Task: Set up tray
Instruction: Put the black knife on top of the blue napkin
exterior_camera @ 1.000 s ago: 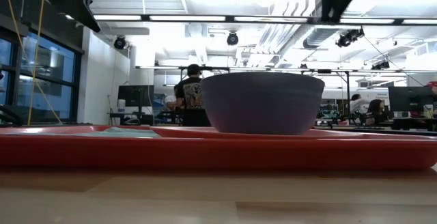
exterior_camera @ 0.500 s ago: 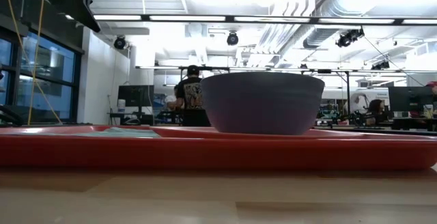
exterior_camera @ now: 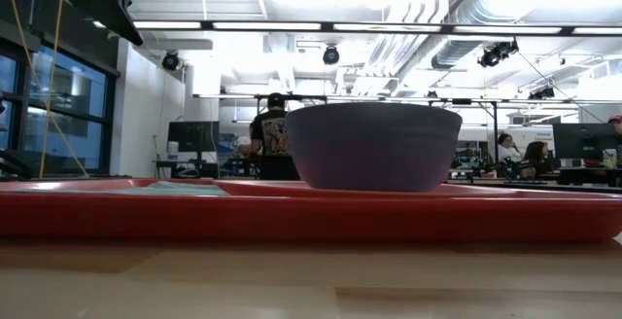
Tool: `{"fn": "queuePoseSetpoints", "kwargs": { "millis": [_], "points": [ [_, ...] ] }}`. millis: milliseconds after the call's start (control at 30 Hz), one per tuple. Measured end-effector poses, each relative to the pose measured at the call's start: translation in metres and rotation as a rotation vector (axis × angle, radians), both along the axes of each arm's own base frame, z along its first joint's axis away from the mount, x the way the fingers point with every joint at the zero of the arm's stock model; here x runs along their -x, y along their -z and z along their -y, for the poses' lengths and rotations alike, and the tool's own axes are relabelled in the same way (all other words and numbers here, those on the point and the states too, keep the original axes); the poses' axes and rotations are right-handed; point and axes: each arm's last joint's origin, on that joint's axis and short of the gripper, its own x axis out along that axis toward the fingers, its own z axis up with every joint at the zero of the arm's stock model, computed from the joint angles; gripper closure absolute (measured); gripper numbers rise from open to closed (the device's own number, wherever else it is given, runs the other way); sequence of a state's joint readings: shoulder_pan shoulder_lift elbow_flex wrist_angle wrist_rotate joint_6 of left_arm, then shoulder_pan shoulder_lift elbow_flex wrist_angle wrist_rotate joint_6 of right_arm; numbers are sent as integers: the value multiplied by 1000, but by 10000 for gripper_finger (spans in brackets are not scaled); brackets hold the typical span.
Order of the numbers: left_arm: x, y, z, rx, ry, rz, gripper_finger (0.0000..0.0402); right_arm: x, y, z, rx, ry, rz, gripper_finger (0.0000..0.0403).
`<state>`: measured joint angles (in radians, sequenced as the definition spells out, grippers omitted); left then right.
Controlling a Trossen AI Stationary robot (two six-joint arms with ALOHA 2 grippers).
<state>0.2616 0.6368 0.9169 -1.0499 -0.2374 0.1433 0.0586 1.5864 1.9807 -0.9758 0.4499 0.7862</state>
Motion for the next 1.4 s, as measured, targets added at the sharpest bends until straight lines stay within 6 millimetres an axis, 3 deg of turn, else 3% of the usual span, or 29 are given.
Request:
{"fn": "queuePoseSetpoints", "kwargs": {
  "millis": [133, 267, 533, 733, 1000, 1200, 1400],
  "points": [
    [0, 0, 0, 12, 10, 4, 348, -21, -12, 1, 22, -38, -20, 372],
    [0, 0, 1, 21, 20, 7, 348, -37, -11, 4, -9, -44, -91, 372],
    [0, 0, 1, 33, 31, 10, 348, -72, 41, 4, -199, -91, -189, 372],
    [-1, 0, 1, 33, 32, 10, 348, -110, 72, -1, -264, -203, -137, 372],
    [0, 0, 1, 33, 32, 10, 348, -153, 128, -26, -383, -338, -216, 372],
    [-1, 0, 1, 35, 29, 12, 348, -170, 152, -41, -438, -355, -214, 372],
    [-1, 0, 1, 49, 14, 20, 348, -173, 165, -52, -467, -323, -243, 372]
  ]
}}
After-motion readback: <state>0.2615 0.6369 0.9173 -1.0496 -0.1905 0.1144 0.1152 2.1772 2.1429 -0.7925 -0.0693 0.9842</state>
